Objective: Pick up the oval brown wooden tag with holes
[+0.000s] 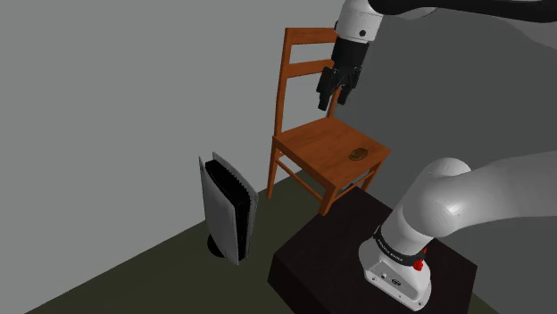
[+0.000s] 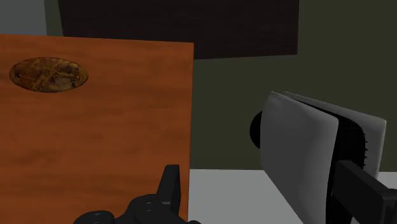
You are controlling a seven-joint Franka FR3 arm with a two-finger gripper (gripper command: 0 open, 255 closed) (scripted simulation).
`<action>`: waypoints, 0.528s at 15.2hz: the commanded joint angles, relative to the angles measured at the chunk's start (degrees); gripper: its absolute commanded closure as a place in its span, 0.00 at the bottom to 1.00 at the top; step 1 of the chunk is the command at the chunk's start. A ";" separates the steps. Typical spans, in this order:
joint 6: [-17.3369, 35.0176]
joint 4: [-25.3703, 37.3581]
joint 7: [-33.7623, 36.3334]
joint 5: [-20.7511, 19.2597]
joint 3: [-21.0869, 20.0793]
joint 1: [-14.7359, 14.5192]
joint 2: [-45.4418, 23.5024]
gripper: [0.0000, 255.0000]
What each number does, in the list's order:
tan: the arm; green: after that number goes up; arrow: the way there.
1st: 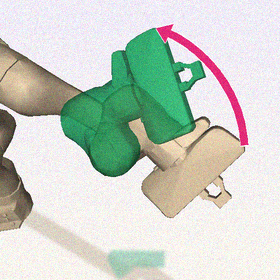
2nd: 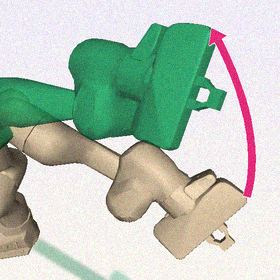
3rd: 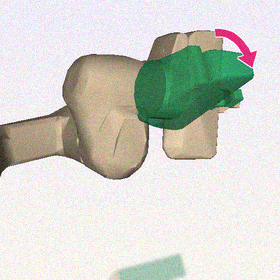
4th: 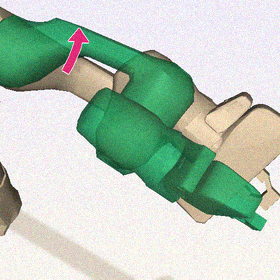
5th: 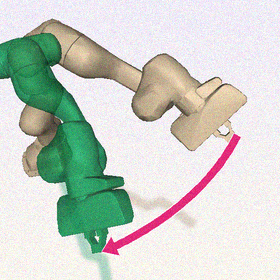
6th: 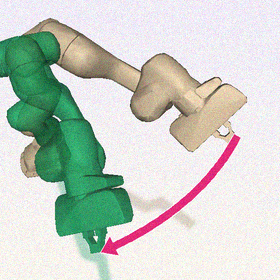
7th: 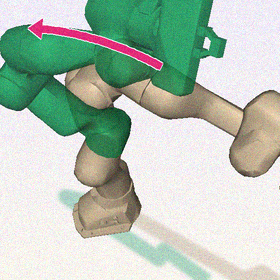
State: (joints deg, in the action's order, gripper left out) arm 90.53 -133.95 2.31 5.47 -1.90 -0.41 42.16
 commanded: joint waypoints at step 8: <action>3.30 -13.24 -21.46 -8.11 8.09 -2.69 8.99 0.00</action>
State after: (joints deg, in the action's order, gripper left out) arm 93.24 -145.56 -15.87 -1.39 5.07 -2.67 50.17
